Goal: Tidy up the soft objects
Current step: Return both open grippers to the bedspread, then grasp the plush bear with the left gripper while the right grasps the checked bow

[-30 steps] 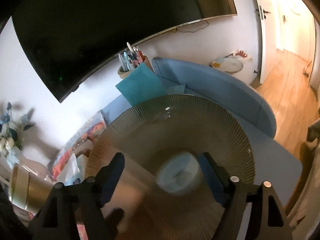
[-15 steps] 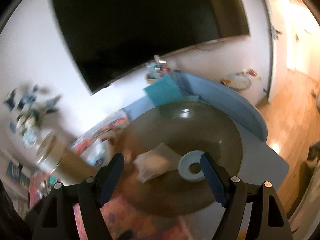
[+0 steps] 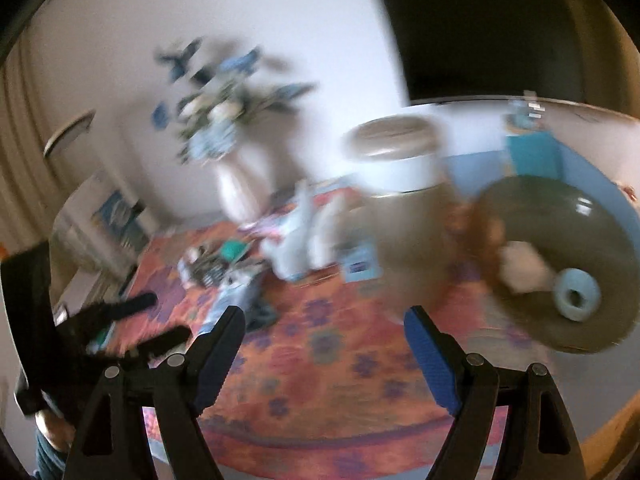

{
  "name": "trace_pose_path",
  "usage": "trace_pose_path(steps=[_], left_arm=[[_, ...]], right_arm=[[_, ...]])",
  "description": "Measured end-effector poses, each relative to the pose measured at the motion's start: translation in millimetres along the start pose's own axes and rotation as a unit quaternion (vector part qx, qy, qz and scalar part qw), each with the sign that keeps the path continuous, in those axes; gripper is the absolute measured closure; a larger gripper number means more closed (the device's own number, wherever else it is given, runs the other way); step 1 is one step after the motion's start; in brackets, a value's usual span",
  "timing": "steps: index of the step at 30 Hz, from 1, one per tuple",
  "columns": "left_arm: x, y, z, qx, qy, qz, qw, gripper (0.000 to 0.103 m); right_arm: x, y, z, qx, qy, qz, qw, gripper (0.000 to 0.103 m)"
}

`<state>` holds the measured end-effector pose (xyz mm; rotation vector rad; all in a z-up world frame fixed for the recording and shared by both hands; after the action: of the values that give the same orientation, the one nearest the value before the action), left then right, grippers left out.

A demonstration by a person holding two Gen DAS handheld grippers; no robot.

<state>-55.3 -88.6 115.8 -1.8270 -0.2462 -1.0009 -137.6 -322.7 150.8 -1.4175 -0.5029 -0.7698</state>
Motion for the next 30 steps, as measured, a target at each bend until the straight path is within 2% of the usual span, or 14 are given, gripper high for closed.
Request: trace_pose_path(steps=[2,5,9,11,14,18,20,23,25,30], left_arm=[[-2,-4,30,0.022,-0.025,-0.002,0.9994,0.023],[-4,-5,68,0.049,-0.051,-0.003,0.9975,0.023],[-4,7,101,0.069,-0.049,0.018,0.9963,0.023],[0,26,116,0.060,-0.045,0.036,0.9965,0.023],[3,49,133,0.026,-0.055,0.041,0.9973,0.022],[8,87,149,-0.001,-0.076,0.059,0.9953,0.022],[10,104,152,-0.001,-0.076,0.069,0.9947,0.022],[9,124,154,0.023,-0.066,0.084,0.9940,0.022],[8,128,155,0.022,-0.064,0.081,0.9944,0.023],[7,128,160,-0.009,-0.086,0.057,0.9946,0.023]], right_arm=[[-3,18,30,0.021,-0.022,0.018,0.999,0.023],[-6,47,66,0.030,-0.049,0.041,0.997,0.023],[-9,77,102,0.046,-0.060,0.075,0.994,0.023],[-10,93,117,0.037,-0.066,0.087,0.993,0.023],[-11,119,130,0.019,-0.059,0.105,0.992,0.023],[-14,136,138,-0.005,-0.062,0.104,0.993,0.023],[-14,143,139,-0.012,-0.061,0.109,0.992,0.023],[-13,152,139,-0.003,-0.054,0.120,0.991,0.023],[-14,155,143,-0.006,-0.059,0.118,0.991,0.023],[-14,163,153,-0.021,-0.077,0.110,0.991,0.023]])
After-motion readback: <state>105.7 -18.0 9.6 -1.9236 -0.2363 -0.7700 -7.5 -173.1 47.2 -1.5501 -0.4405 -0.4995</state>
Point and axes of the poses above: each gripper's, at about its wrist camera, not at the fingertips, and y roughly the way its jaws point, z to its left, x to its top, the point moved 1 cm from there along y, roughly the way its jaws point, and after that the axes turned 10 degrees about -x, right-handed, at the moved point
